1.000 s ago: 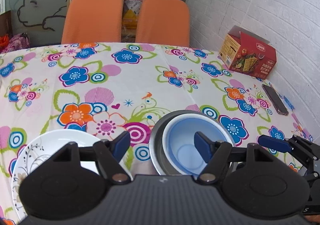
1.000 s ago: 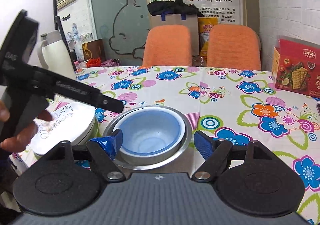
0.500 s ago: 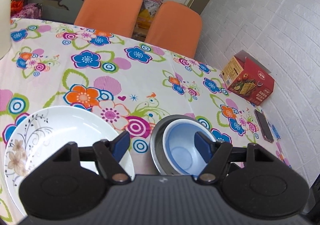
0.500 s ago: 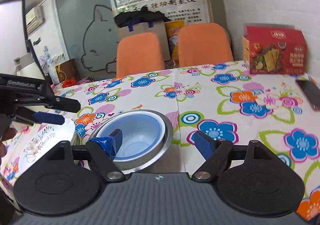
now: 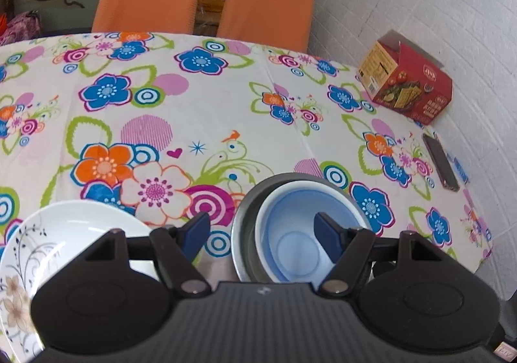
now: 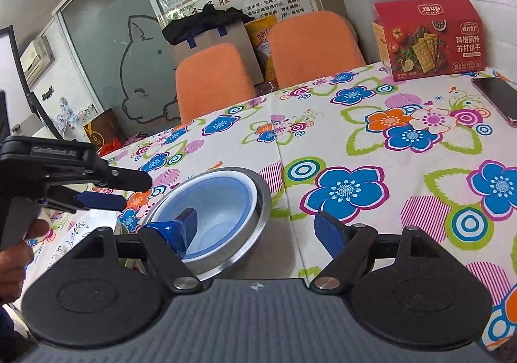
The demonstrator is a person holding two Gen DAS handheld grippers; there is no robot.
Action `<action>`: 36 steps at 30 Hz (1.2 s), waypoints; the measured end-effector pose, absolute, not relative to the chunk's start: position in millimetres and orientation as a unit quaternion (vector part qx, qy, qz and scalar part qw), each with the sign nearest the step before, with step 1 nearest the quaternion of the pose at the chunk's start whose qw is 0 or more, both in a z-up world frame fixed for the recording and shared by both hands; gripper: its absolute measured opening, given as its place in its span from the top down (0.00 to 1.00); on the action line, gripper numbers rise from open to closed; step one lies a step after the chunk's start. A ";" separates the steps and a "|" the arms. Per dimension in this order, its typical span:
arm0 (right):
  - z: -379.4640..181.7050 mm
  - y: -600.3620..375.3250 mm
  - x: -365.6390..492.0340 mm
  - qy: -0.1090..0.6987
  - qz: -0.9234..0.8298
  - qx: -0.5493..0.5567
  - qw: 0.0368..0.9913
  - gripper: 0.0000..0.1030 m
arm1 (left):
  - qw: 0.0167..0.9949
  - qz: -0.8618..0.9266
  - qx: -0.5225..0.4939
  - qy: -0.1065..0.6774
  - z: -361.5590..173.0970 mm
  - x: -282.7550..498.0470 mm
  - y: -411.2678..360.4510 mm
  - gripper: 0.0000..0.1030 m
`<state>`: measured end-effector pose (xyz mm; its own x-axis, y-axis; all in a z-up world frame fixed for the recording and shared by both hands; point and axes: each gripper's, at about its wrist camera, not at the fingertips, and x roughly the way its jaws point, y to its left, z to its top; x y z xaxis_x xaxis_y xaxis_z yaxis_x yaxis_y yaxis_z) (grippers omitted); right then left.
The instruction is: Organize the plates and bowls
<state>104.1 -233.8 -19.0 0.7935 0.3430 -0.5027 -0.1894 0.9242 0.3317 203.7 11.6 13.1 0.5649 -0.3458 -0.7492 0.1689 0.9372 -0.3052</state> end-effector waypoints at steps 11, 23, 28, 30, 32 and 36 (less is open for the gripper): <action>-22.2 -230.8 124.9 0.302 0.150 0.125 0.933 0.35 | 0.888 -0.132 -0.053 0.438 12.5 213.4 -2.6 0.31; -1.7 -231.5 122.1 0.296 0.110 0.148 0.937 0.35 | 0.918 -0.105 -0.050 0.380 35.2 177.2 -4.8 0.30; 21.6 -231.8 123.5 0.259 0.092 0.134 0.952 0.35 | 0.922 -0.097 -0.057 0.371 38.6 164.3 -2.4 0.30; 26.1 -232.7 121.4 0.245 0.072 0.139 0.957 0.35 | 0.922 -0.097 -0.055 0.370 39.2 159.5 -1.6 0.30; 26.7 -229.8 117.8 0.244 0.064 0.133 0.958 0.35 | 0.923 -0.098 -0.055 0.368 40.2 155.8 0.5 0.30; 22.0 -220.9 111.2 0.248 0.043 0.104 0.962 0.35 | 0.924 -0.103 -0.068 0.363 42.0 148.8 5.0 0.30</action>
<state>111.2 -220.9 22.0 0.8730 0.1352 -0.4686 -0.0316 0.9745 0.2224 148.8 5.0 42.0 0.7156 -0.2396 -0.6561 0.1406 0.9695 -0.2007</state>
